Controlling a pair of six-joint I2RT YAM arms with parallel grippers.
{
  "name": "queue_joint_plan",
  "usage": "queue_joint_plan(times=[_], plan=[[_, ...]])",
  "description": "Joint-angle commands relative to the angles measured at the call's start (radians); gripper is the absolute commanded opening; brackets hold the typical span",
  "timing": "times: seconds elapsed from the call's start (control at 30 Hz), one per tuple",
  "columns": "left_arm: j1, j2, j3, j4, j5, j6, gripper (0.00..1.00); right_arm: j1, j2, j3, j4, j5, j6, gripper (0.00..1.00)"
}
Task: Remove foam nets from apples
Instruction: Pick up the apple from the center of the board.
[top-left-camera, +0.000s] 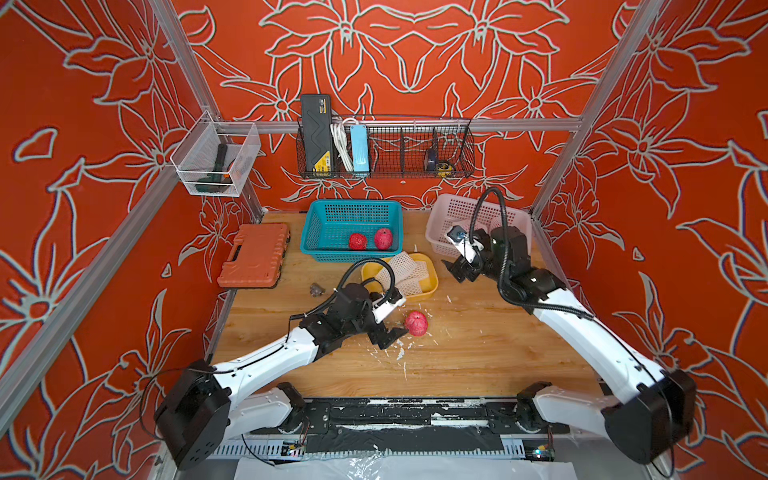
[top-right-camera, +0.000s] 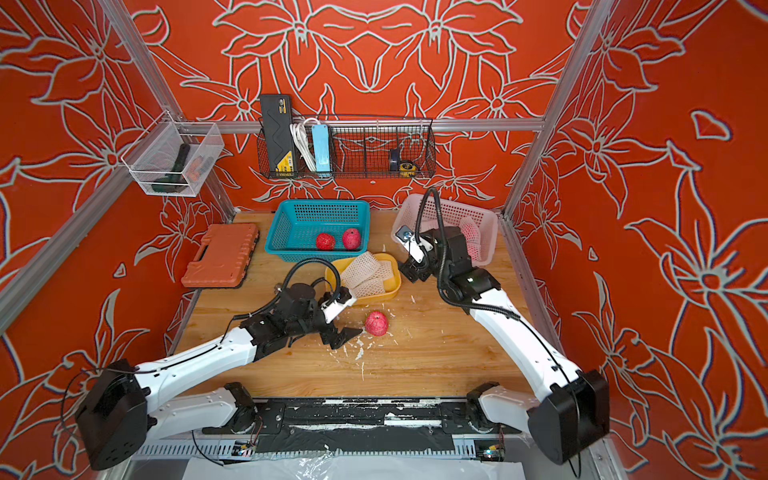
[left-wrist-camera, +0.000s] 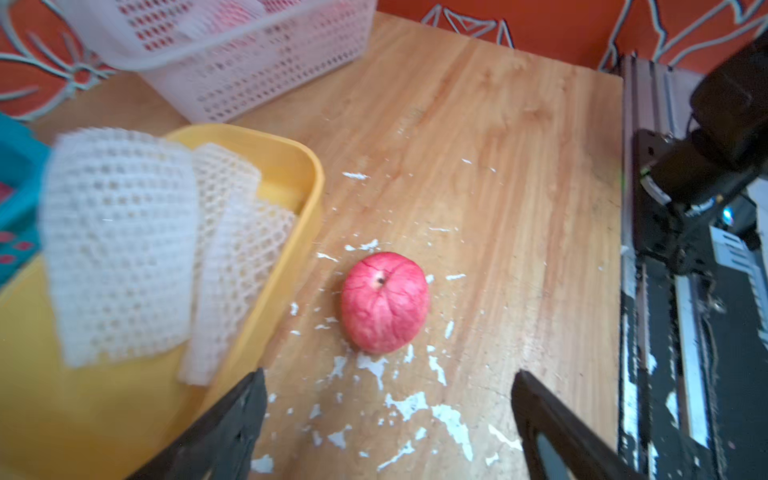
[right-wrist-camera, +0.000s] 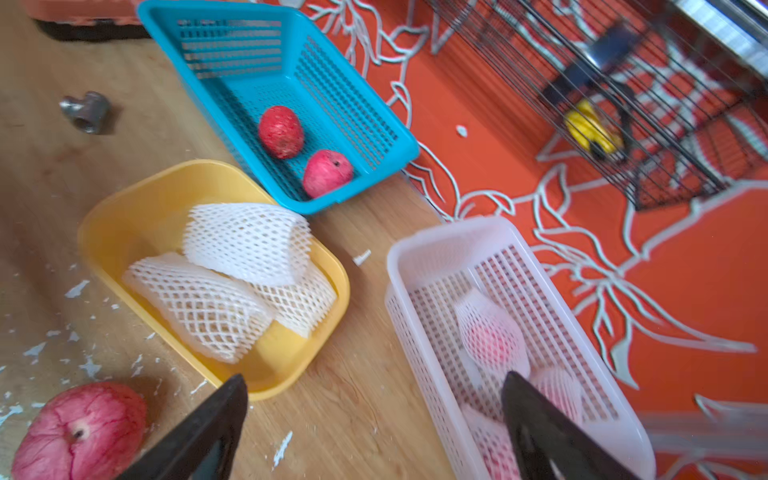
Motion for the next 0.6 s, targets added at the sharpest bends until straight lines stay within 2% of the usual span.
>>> queue_joint_plan(times=[0.0,0.17,0.33,0.53,0.57], plan=[[-0.027,0.080,0.011,0.044,0.027,0.025,0.95,-0.008,-0.067,-0.059,-0.047,0.071,0.087,0.98],[-0.028,0.250,0.102,0.041,0.041,0.058,0.97,-0.015,-0.134,-0.113,-0.078,0.082,0.107,0.98],[-0.028,0.411,0.200,0.014,0.078,0.093,0.97,-0.020,-0.180,-0.165,-0.039,0.028,0.075,0.98],[-0.030,0.535,0.283,0.019,0.093,0.082,0.97,-0.026,-0.148,-0.175,-0.010,-0.005,0.061,0.98],[-0.030,0.554,0.297,0.015,0.085,0.080,0.95,-0.027,-0.136,-0.175,-0.004,-0.007,0.060,0.98]])
